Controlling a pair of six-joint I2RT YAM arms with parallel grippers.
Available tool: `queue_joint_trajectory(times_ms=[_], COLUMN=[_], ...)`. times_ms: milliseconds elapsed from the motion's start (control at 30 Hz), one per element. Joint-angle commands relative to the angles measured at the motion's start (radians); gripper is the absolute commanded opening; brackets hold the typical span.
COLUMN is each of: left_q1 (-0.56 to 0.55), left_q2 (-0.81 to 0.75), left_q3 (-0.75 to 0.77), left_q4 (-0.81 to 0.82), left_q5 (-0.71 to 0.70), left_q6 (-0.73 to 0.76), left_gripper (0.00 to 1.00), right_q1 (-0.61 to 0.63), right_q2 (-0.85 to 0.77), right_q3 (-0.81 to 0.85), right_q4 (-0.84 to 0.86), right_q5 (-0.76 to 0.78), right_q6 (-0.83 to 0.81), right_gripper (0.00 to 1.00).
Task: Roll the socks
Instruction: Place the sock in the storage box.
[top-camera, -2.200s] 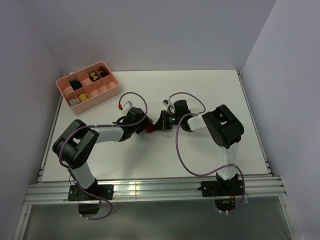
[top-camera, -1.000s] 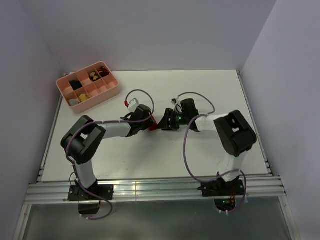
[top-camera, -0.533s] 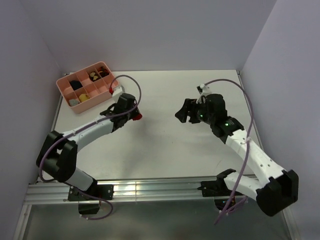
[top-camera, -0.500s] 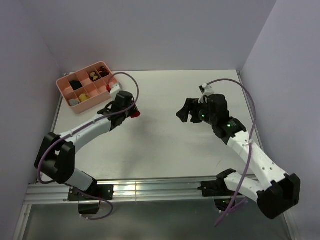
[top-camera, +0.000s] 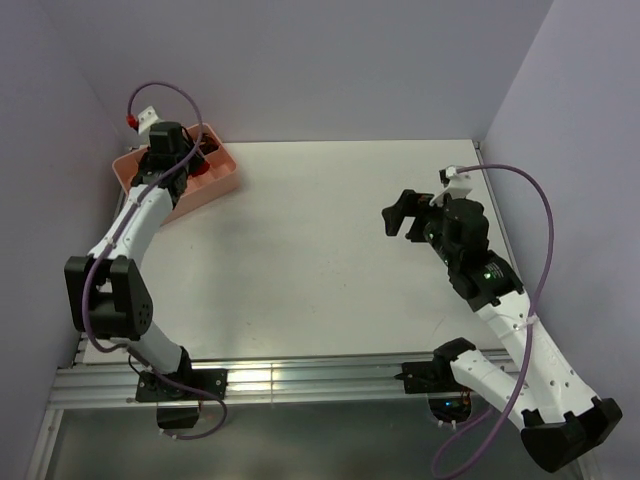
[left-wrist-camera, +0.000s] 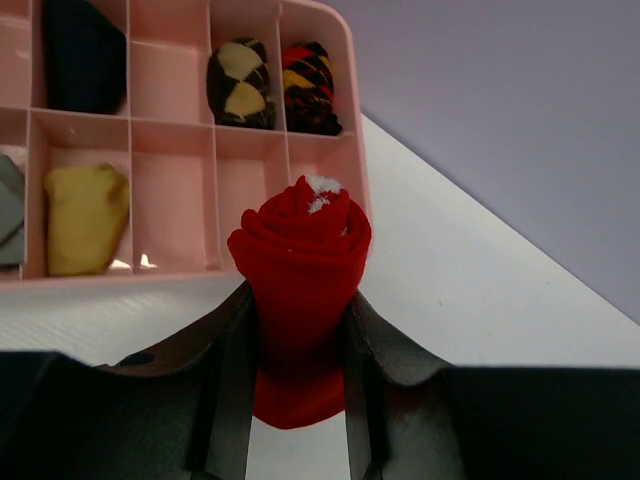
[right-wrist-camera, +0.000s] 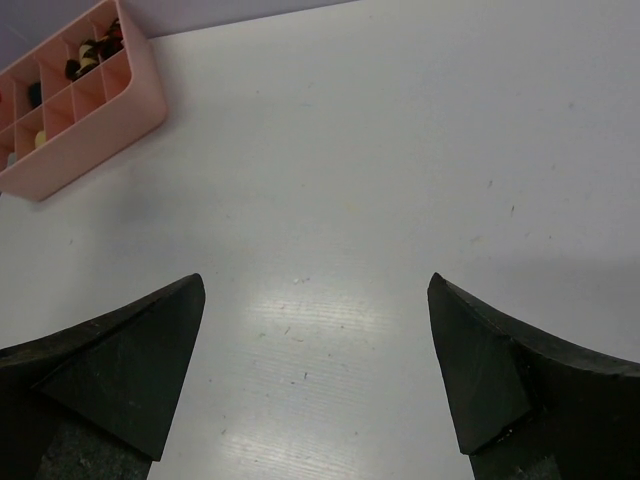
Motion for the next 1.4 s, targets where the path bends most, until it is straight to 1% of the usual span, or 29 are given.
queue_joint_trajectory(times_ms=[0, 133, 367, 433, 733, 867, 1000, 1167, 1200, 1367], left_q1=[0.046, 0.086, 0.144, 0.152, 0.193, 0.193, 0.193, 0.193, 0.193, 0.193], left_q2=[0.086, 0.186, 0.295, 0.313, 0.381, 0.425, 0.468, 0.455, 0.455, 0.461], left_q3=[0.090, 0.179, 0.201, 0.211, 0.181, 0.159, 0.196, 0.168, 0.168, 0.171], left_q4=[0.028, 0.046, 0.141, 0.146, 0.197, 0.270, 0.223, 0.209, 0.171, 0.112], left_q5=[0.071, 0.077, 0.091, 0.063, 0.016, 0.040, 0.066, 0.077, 0.078, 0.098], left_q6=[0.047, 0.053, 0.057, 0.060, 0.118, 0.138, 0.132, 0.110, 0.107, 0.099], left_gripper=[0.00, 0.00, 0.00, 0.00, 0.00, 0.00, 0.00, 0.00, 0.00, 0.00], right_q1=[-0.008, -0.010, -0.016, -0.017, -0.024, -0.025, -0.027, -0.028, -0.030, -0.031], right_q2=[-0.004, 0.044, 0.130, 0.142, 0.156, 0.154, 0.157, 0.159, 0.161, 0.168], right_q3=[0.038, 0.038, 0.047, 0.048, 0.039, 0.033, 0.033, 0.030, 0.027, 0.022], right_q4=[0.047, 0.067, 0.082, 0.081, 0.062, 0.064, 0.047, 0.045, 0.048, 0.055], right_q5=[0.074, 0.074, 0.029, 0.014, -0.024, -0.032, -0.029, -0.026, -0.029, -0.034], right_q6=[-0.028, -0.034, -0.056, -0.054, -0.057, -0.057, -0.059, -0.059, -0.059, -0.059], right_gripper=[1.00, 0.99, 0.97, 0.96, 0.93, 0.93, 0.93, 0.93, 0.93, 0.92])
